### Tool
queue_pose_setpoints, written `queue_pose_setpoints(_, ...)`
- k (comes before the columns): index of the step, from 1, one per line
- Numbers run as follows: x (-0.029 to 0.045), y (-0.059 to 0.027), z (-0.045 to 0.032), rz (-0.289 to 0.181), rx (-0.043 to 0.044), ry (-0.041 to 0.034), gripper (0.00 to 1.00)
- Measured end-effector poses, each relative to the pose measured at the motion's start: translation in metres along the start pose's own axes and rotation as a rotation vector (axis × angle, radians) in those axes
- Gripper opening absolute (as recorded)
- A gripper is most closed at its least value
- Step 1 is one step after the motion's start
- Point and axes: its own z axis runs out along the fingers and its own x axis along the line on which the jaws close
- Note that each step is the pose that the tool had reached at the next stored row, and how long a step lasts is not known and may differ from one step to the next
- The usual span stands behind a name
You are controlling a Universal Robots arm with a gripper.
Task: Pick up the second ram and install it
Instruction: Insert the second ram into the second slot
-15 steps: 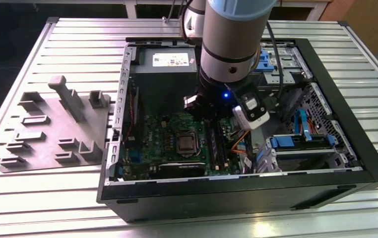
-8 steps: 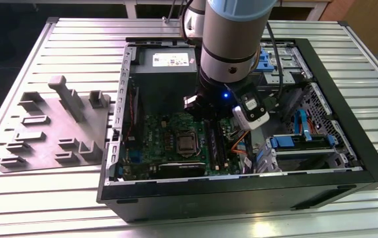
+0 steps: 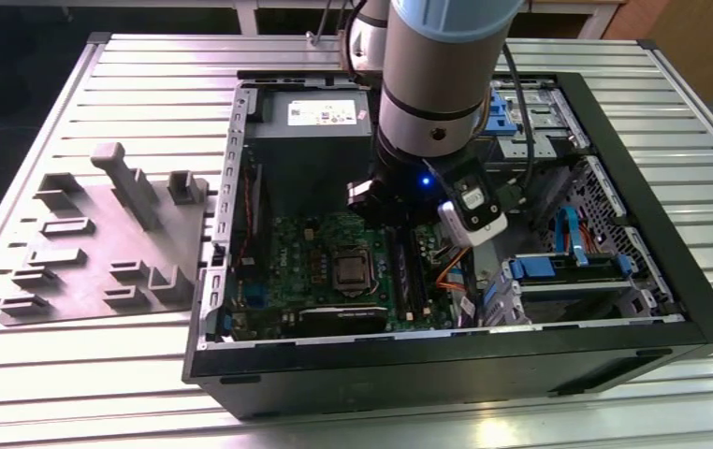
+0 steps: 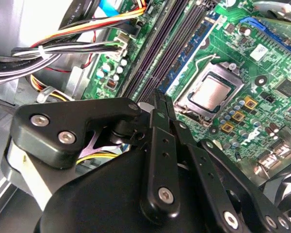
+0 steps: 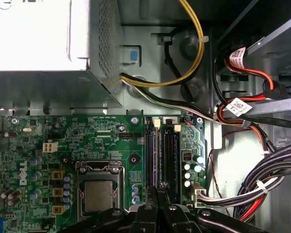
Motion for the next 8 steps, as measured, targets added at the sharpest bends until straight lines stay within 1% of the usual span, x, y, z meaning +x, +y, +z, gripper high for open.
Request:
queue_pose_setpoints(1, 0.0, -0.0001, 0.002, 0.001, -0.0003, -0.0001, 0.11)
queue_pose_setpoints(3, -0.0007, -0.0001, 0.0027, 0.001, -0.0001, 0.0, 0.11)
queue_pose_setpoints(8, -0.0009, -0.0001, 0.0029, 0.001, 0.0, 0.0, 0.11)
